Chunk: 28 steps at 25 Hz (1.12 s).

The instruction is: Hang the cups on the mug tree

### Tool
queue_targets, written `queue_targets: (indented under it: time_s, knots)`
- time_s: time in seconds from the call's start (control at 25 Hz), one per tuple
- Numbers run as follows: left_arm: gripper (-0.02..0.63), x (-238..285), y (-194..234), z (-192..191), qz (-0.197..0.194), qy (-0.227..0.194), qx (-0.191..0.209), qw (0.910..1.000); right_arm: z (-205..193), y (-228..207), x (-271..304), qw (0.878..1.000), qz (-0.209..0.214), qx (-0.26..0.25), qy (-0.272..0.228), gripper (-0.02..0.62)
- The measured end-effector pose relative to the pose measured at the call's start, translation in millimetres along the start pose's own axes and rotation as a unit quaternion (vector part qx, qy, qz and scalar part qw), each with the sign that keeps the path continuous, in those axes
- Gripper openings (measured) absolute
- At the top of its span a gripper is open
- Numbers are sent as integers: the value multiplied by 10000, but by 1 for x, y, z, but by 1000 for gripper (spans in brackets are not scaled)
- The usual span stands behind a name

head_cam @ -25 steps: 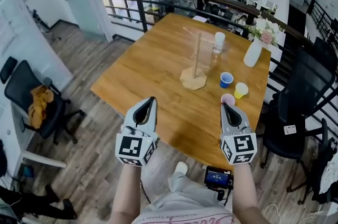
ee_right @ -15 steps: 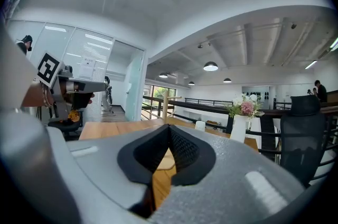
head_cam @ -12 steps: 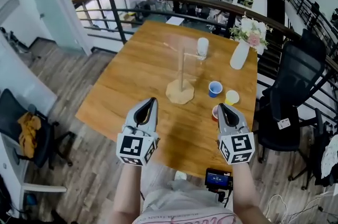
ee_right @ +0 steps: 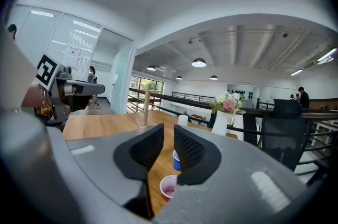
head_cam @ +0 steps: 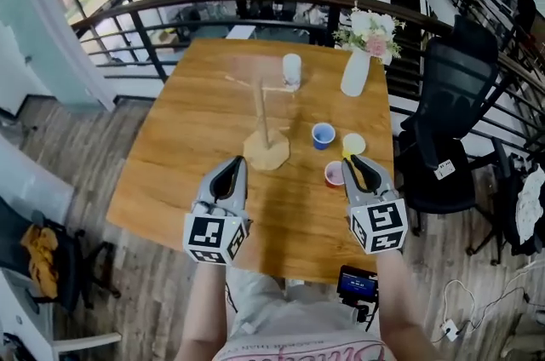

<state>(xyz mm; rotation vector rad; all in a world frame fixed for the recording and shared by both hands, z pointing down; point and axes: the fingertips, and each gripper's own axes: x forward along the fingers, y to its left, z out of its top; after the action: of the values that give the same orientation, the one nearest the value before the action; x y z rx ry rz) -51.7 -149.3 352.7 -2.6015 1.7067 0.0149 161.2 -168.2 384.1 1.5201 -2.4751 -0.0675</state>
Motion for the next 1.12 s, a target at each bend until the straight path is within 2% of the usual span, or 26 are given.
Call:
queue_targets:
  time_s: [0.16,0.36,0.6,0.88,1.12]
  knots:
    - [11,16,0,-3,-307,105,20,9995,-10,0,3,9998,-60,153,145,170]
    - [11,32,5,-6,-586,177,14,9981,-17,-3,11,9977,-211,615,165,375]
    - [11,44,9,-13,-809,303,-4,9963,-44,-13,18,9941,-501,878,393,375]
    - [11,51,10,-37,-966,559,-106,9937,-108,-7,23,9882,-662,987,972,368]
    - [11,57,7,-49,-1066,706,-144,9917,-159,1,26,9780,-745,1317,1437,353]
